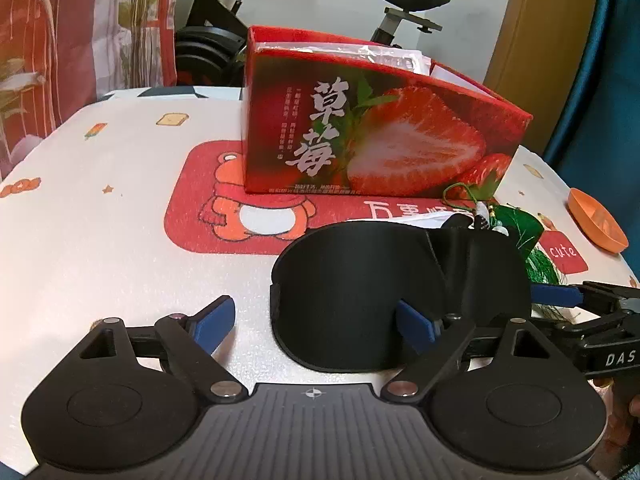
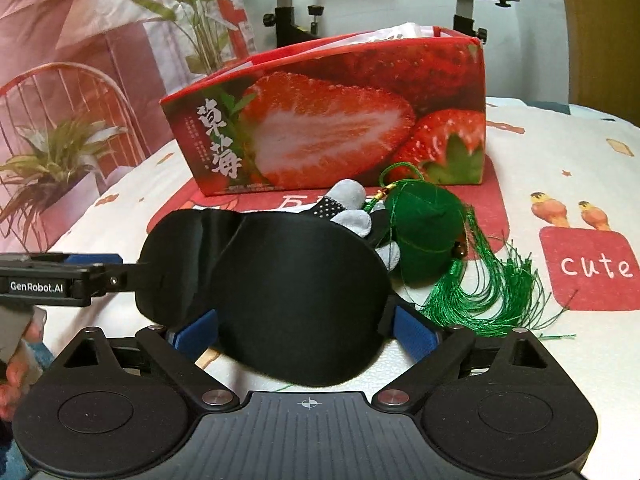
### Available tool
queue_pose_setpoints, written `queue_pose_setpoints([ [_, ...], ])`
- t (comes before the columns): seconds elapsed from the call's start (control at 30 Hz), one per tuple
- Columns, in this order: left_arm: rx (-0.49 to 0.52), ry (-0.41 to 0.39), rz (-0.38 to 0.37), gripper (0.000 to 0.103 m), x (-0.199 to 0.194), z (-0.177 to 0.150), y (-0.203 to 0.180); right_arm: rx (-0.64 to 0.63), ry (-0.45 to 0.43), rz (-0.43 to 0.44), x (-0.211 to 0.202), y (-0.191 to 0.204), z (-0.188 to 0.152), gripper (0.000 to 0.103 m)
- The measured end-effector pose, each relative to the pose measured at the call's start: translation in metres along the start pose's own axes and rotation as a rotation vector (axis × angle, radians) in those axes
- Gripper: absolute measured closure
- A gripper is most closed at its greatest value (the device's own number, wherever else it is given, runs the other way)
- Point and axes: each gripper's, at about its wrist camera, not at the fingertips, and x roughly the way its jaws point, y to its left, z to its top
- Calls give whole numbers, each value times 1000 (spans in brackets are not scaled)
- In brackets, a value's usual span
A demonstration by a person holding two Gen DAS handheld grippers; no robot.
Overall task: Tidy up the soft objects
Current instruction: 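Lower both tools onto the black eye mask beside the box, then close both tools on the black eye mask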
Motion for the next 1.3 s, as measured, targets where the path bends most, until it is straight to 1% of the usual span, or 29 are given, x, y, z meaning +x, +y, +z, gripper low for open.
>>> queue_pose_setpoints([
  [0.13,-16,14,-9,17,4,-2,2,23,-9,2,-2,-4,0,8],
  [0.27,-29,33,-17,17,8,-3,4,31,-10,10,-2,-5,0,7],
  [0.47,-18,25,-16,17,9,-4,3,72,-33,-12,-4,-12,1,7],
  [0.6,-17,25,-12,17,9,-4,2,117,-38,4,-4,-20,0,7],
  [0.7,-19,25,-13,17,9,-4,2,113,-36,17,-5,-19,0,17],
  [0.77,-19,26,-13,17,9,-4,3,104,-40,24,-7,-16,0,20],
  [0.87,-20,26,-14,17,9,-4,2,75,-62,18,-12,-10,2,27],
  [0.9,-20,26,-14,17,9,-4,2,66,-66,18,-14,-9,3,35],
  [0.93,-20,26,-13,17,9,-4,2,58,-69,18,-15,-7,3,44],
  [1.0,-19,26,-14,17,9,-4,3,32,-48,18,-16,-3,4,49],
  [1.13,-20,26,-15,18,9,-4,3,-24,-35,8,-18,6,5,53],
  [1.27,-17,27,-13,18,10,-4,3,-61,-10,-30,-17,9,6,56],
  [1.3,-17,27,-13,18,10,-4,3,-60,-4,-34,-17,9,6,59],
])
